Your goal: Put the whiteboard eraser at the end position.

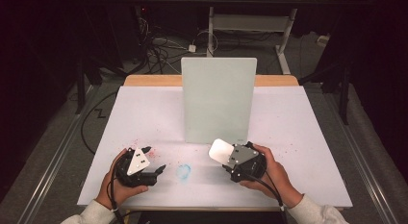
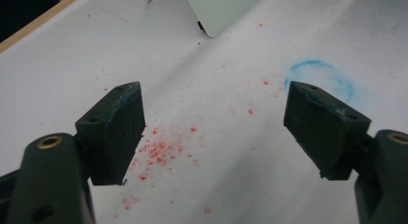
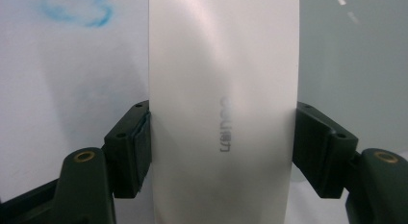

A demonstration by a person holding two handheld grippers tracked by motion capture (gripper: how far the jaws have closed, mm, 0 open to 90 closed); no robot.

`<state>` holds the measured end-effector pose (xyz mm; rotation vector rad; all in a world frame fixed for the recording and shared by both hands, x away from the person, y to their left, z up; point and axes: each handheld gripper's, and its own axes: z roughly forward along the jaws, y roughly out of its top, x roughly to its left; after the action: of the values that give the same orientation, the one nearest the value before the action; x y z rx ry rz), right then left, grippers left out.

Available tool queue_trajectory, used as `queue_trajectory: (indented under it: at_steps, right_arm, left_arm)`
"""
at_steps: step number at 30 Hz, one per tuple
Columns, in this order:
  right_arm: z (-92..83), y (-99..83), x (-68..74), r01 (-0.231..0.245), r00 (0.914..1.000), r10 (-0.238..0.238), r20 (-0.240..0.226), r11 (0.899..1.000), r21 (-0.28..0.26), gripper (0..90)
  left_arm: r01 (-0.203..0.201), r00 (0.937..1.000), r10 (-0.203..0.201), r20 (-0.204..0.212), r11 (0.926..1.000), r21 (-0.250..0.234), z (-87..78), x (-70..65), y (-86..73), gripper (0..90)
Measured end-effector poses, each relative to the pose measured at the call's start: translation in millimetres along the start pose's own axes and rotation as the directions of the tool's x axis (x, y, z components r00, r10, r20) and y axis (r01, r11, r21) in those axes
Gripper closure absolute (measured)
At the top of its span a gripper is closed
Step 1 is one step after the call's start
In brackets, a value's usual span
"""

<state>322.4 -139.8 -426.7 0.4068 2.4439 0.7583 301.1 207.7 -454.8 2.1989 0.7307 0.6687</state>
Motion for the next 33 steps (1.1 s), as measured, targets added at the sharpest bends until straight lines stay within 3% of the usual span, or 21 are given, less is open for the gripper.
queue_trajectory:
  at_steps: [3,6,10,18,20,26,30,32,33]
  right_arm:
    - [0.9,2.1,8.0,0.036,0.998,-0.035,-0.052,0.999,0.03,31.2]
    - [2.6,2.7,13.8,0.04,0.9956,-0.038,-0.086,0.999,0.026,31.2]
    - [9.4,0.6,16.0,0.06,0.9935,-0.056,-0.099,0.998,0.036,31.1]
    - [16.8,-4.7,11.4,0.016,0.9902,-0.015,-0.139,1.0,0.004,29.6]
    - [15.3,-4.9,9.9,-0.008,0.9889,0.004,-0.149,1.0,-0.027,28.6]
    - [-3.8,-6.6,0.9,-0.042,0.9935,0.028,-0.11,0.991,-0.126,26.1]
    - [-20.0,-18.2,-12.6,-0.063,0.9978,0.057,-0.035,0.977,-0.204,24.7]
    - [-26.2,-27.6,-20.2,-0.074,0.9964,0.082,0.023,0.969,-0.236,24.5]
    - [-29.1,-32.8,-24.4,-0.09,0.9946,0.1,0.029,0.964,-0.249,24.5]
  left_arm:
    - [0.001,1.0,-0.001,0.0,1.0,-0.004,0.1,-0.4,0.7,21.6]
    - [-0.005,1.0,0.005,0.004,1.0,0.001,0.9,-0.9,1.7,21.6]
    - [-0.008,0.9999,0.008,0.009,1.0,0.003,2.7,-2.1,2.9,21.6]
    - [-0.006,0.9999,0.006,0.012,1.0,0.006,4.9,-2.4,4.2,21.6]
    - [-0.009,0.9999,0.009,0.011,0.9999,0.006,4.3,-3.0,4.4,21.6]
    - [-0.008,0.9999,0.008,0.009,1.0,0.006,4.2,-3.2,4.5,21.6]
    - [-0.011,0.9999,0.011,0.009,0.9999,0.0,4.2,-3.5,5.2,21.6]
    - [-0.013,0.9999,0.013,0.009,0.9999,0.001,3.6,-3.8,4.7,21.6]
    - [-0.014,0.9999,0.014,0.008,0.9999,0.0,3.1,-4.0,4.4,21.6]
